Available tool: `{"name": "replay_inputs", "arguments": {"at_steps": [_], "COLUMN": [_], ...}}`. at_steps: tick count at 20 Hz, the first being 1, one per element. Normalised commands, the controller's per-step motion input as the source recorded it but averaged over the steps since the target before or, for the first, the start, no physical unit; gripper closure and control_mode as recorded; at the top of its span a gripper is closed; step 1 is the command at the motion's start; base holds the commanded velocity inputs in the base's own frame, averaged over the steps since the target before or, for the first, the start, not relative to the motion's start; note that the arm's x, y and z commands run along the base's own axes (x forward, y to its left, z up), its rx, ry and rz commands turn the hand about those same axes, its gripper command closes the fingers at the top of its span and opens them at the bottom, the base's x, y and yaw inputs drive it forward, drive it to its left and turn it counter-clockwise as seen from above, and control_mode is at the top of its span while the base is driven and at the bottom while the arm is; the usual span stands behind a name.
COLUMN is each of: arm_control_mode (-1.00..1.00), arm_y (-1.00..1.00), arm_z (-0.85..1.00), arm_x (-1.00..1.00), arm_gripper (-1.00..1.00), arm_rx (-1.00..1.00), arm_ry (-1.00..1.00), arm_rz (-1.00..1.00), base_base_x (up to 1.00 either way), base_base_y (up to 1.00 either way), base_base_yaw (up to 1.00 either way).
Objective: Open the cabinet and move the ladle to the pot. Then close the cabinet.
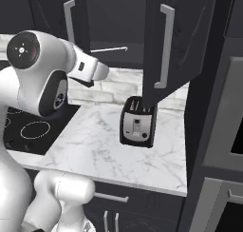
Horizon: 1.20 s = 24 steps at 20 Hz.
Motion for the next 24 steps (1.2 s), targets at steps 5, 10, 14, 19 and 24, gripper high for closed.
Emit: {"name": "replay_inputs", "arguments": {"at_steps": [5,10,14,19,24], "arm_control_mode": [-1.0,-1.0,-1.0,-1.0,-1.0], "arm_y": [-0.12,0.0,-0.06,-0.21,-0.17], "arm_z": [0.0,0.0,-0.01,-0.01,-0.04], "arm_x": [0.15,0.34,0.39,0.33,0.38], "arm_gripper": [-1.0,-1.0,-1.0,-1.0,-1.0], "arm_rx": [0.22,0.18,0.16,0.12,0.07], "arm_ry": [0.0,0.0,0.0,0.0,0.0], "arm_rz": [0.01,0.0,0.0,0.0,0.0], "base_base_x": [0.0,0.0,0.0,0.0,0.0], "base_base_y": [0.0,0.0,0.0,0.0,0.0], "base_base_yaw": [0.0,0.0,0.0,0.0,0.0]}}
